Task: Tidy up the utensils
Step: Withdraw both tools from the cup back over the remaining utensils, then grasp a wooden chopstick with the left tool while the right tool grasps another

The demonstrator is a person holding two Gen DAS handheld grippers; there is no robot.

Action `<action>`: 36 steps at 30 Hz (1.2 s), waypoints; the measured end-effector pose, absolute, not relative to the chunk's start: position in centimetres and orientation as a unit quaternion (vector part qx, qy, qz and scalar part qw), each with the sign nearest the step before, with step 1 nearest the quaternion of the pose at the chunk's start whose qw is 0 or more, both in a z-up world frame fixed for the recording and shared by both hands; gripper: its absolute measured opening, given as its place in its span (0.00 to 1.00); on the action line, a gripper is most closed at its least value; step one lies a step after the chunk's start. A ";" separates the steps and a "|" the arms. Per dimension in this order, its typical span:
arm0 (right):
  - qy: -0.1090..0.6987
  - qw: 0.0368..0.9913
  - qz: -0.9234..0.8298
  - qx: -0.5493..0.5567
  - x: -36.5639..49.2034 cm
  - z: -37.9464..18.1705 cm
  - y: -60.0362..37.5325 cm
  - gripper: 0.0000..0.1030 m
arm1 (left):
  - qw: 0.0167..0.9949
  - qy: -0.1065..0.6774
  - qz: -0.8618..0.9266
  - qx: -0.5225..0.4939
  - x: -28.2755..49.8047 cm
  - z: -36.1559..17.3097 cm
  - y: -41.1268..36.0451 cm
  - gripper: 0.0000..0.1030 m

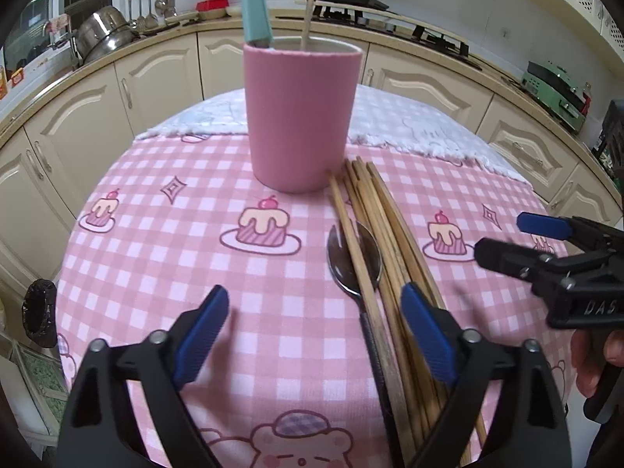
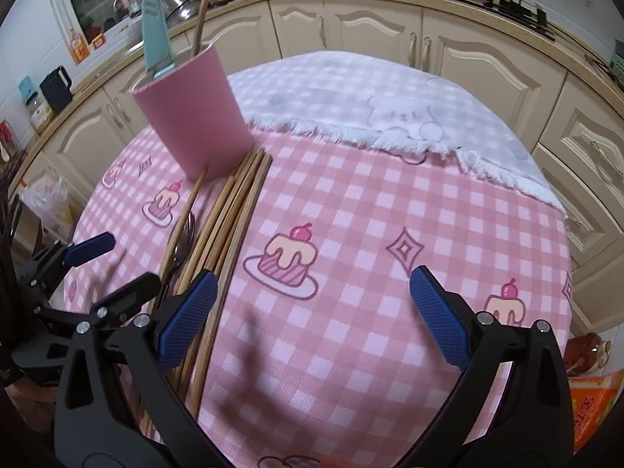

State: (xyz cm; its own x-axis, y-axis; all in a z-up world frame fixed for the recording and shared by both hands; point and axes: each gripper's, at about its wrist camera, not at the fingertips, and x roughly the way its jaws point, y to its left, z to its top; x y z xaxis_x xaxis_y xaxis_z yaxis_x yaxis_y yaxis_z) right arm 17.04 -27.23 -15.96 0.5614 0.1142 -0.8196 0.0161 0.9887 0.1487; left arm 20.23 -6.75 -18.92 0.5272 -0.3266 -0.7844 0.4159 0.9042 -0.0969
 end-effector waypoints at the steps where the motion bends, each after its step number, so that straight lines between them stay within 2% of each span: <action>1: 0.469 0.880 0.028 0.067 17.1 -16.1 -27.1 0.94 | 0.871 0.440 -0.214 0.050 20.3 -19.0 -6.8 0.78; 3: 0.473 0.878 0.031 0.062 17.2 -16.4 -26.7 0.94 | 0.868 0.445 -0.216 0.048 20.4 -19.2 -6.8 0.70; 5: 0.479 0.876 0.032 0.055 17.3 -16.8 -26.4 0.94 | 0.865 0.450 -0.219 0.045 20.4 -19.4 -6.7 0.68; 32: 0.497 0.867 0.022 -0.038 18.0 -18.4 -23.6 0.94 | 0.863 0.453 -0.214 0.067 21.6 -19.8 -5.8 0.66; 36: 0.500 0.865 0.022 -0.018 18.7 -18.4 -24.2 0.86 | 0.858 0.455 -0.222 0.085 22.1 -19.6 -6.3 0.64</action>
